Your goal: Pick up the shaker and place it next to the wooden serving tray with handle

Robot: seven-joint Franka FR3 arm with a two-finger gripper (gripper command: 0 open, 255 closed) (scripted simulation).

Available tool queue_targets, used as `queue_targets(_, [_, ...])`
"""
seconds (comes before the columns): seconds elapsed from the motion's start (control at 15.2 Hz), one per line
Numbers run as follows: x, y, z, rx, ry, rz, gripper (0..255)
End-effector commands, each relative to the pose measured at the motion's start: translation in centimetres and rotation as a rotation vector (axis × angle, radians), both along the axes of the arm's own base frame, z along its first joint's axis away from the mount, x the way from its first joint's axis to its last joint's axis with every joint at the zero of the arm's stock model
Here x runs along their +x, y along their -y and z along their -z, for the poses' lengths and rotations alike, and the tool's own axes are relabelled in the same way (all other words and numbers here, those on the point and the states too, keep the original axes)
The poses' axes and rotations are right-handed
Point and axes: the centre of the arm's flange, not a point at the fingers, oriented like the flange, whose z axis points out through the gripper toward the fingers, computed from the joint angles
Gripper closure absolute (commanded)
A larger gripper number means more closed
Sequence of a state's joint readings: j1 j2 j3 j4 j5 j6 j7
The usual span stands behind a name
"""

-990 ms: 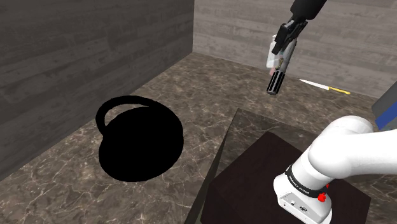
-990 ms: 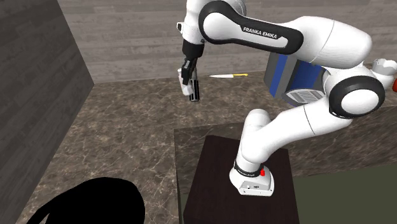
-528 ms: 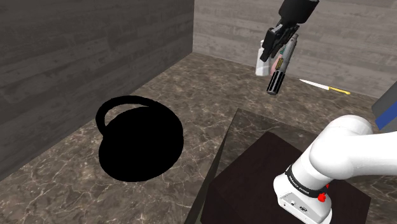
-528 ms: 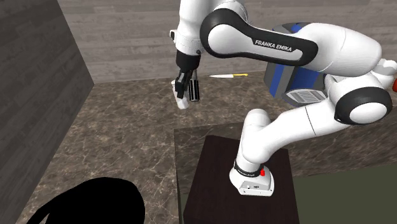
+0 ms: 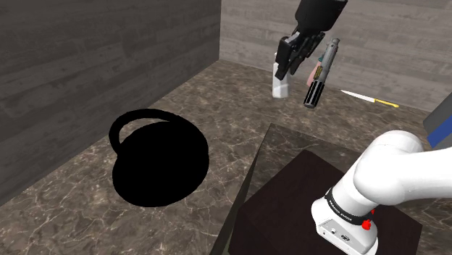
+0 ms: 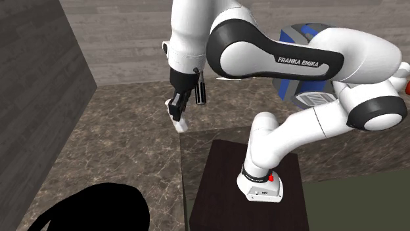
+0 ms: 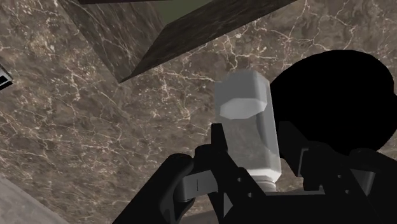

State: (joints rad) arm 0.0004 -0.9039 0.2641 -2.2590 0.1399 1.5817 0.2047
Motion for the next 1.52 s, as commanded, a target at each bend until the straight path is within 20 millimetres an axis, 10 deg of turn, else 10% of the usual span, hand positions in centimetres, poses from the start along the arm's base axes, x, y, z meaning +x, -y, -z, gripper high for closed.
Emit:
queue_targets(0.0, [-0.6,-2.5,0.2,0.001,0.0,0.001,255])
queue_targets(0.73, [-2.0,-16.7,0.2,0.001,0.0,0.001,255])
queue_targets(1.45, [-2.0,-16.7,6.0,0.001,0.0,0.001,255])
